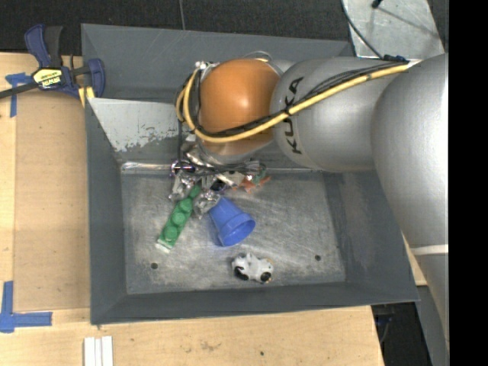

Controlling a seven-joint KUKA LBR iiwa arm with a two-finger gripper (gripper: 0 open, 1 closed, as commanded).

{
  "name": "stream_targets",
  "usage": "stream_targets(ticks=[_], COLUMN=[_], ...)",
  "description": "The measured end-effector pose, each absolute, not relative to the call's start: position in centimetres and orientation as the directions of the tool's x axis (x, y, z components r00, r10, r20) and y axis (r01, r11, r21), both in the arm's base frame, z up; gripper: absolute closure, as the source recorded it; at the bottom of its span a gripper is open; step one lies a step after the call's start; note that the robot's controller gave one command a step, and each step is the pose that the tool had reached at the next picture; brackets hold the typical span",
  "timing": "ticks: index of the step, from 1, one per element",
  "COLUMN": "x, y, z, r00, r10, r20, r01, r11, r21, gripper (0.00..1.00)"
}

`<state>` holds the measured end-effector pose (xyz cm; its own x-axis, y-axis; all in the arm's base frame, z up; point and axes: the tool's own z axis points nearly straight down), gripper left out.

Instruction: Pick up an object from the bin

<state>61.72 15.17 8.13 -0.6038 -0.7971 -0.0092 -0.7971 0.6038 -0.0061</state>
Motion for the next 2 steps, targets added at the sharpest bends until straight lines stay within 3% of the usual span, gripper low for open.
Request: stream_targets(ticks=[2], x=[61.7], y=[15.2], z=[10.5], r00=[-0.604], r10=[-0.797], r20=[-0.004], r01=[-0.797], r11=[0.604], r21=[-0.002], gripper=[1.0])
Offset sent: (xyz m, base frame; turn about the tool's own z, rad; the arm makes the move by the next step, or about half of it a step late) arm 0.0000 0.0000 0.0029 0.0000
